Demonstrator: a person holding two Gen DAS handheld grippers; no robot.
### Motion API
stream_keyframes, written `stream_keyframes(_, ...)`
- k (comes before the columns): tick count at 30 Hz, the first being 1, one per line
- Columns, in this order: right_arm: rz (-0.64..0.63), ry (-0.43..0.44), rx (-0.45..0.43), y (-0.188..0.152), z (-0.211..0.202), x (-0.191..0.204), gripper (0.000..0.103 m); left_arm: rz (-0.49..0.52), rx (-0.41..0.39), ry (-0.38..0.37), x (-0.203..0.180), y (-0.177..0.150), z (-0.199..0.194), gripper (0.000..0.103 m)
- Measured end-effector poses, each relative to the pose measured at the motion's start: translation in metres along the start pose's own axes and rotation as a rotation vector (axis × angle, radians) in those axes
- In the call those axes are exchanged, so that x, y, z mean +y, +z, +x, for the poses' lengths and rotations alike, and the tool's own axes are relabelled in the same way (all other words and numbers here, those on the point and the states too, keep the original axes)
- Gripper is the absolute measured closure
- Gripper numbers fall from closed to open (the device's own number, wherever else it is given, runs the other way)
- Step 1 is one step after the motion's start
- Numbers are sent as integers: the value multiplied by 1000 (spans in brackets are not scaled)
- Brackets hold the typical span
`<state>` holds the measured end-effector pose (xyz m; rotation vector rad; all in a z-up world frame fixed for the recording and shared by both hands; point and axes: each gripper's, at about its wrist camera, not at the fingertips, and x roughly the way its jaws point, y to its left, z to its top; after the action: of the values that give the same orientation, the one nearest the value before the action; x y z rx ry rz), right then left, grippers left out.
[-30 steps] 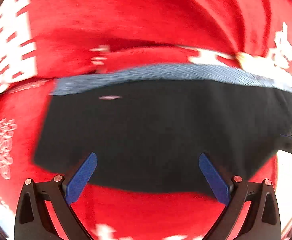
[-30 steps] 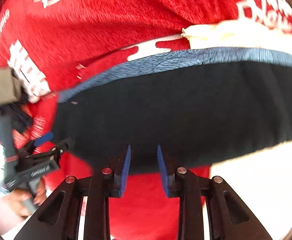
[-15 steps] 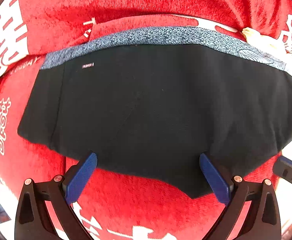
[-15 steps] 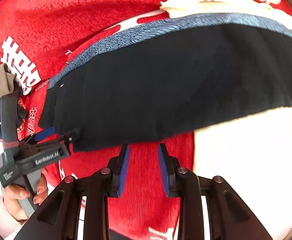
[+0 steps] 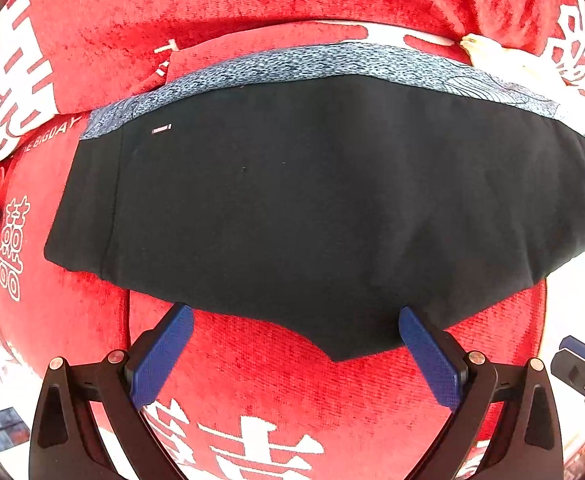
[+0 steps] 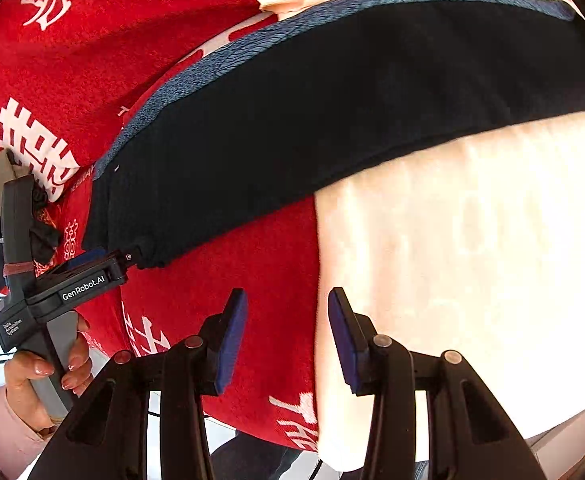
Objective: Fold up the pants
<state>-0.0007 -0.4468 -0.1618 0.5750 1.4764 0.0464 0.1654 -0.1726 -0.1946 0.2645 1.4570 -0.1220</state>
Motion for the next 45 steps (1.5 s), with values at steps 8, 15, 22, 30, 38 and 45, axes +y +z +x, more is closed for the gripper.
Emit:
stream_keyframes(8,21,1,5,1,-5,-12,57,30,3,6,-15,-1,-5,0)
stream_keyframes(15,15,6,23,3,-7,-11,57,25,-219,90,0,43,-34,0)
stream_keyframes(22,42,10,32,6,-6,-13,57,18,-200,241,30,116,24,0)
stream_keyframes(30,56,2,37,1,-9,-16,57,-299,-138,166,103,135,47,0)
stream_keyframes(38,98,32,0,7,-21,-30,57,-200,-112,133,76,100,1,0)
stream_keyframes(45,176,66,-24,5,-35,-66,57,135,-116,130,-55,47,-28,0)
